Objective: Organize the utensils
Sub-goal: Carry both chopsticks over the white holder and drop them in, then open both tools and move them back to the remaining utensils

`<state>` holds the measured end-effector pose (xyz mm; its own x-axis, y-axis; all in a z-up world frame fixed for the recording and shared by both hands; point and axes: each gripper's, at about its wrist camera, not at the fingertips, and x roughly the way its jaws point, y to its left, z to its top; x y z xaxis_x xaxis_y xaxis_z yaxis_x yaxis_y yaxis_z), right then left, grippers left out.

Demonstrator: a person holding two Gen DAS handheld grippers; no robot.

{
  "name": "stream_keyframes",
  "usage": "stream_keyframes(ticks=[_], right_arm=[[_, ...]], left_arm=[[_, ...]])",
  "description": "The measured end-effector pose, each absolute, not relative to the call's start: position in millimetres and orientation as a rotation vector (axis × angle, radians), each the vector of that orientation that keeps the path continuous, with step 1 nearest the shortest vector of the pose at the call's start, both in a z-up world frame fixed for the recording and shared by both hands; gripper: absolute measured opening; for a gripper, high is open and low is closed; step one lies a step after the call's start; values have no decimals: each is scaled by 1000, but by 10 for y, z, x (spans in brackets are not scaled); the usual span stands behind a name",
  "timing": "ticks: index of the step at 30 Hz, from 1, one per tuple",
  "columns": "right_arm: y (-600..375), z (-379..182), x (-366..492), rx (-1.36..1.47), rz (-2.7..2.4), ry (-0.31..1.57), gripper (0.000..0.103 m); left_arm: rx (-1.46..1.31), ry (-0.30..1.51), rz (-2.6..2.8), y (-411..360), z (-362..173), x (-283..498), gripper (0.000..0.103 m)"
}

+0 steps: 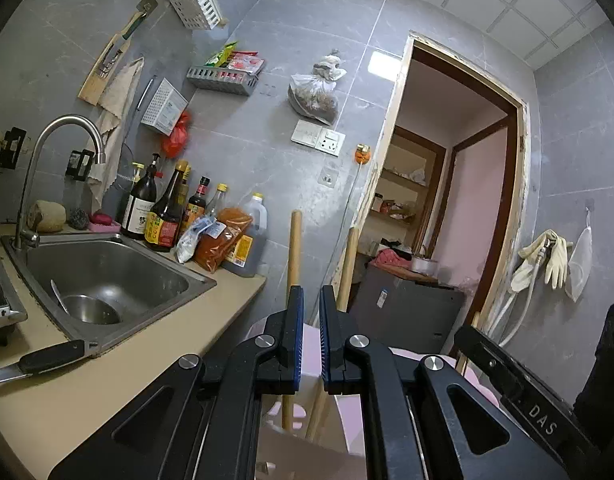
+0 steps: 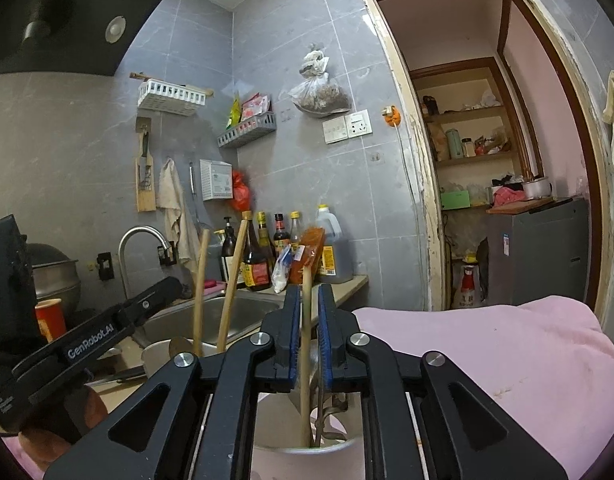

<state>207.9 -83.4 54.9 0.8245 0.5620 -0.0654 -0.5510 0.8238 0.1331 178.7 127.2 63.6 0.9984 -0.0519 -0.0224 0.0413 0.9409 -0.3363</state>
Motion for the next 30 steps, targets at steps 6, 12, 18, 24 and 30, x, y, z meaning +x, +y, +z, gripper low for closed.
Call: stream_keyframes(ticks=[6,12,18,24,30], right_arm=[[-828,553,2066,117,595,92,24],[-866,578,1999,119,566,41,33],[-960,646,2006,150,512,14,52],[-1159,687,2024,165,464,37,76],[-1459,695,1951,147,408,69,91]], left_arm=[[-354,21,-62,1267,613,1749,23],[-365,0,-54,1286,653,1673,27],[-347,-20,-39,1256,711,1589,42],[-325,-16,-46,1176,760,1519,65],[-324,4,-110,1036,788,1460,90]])
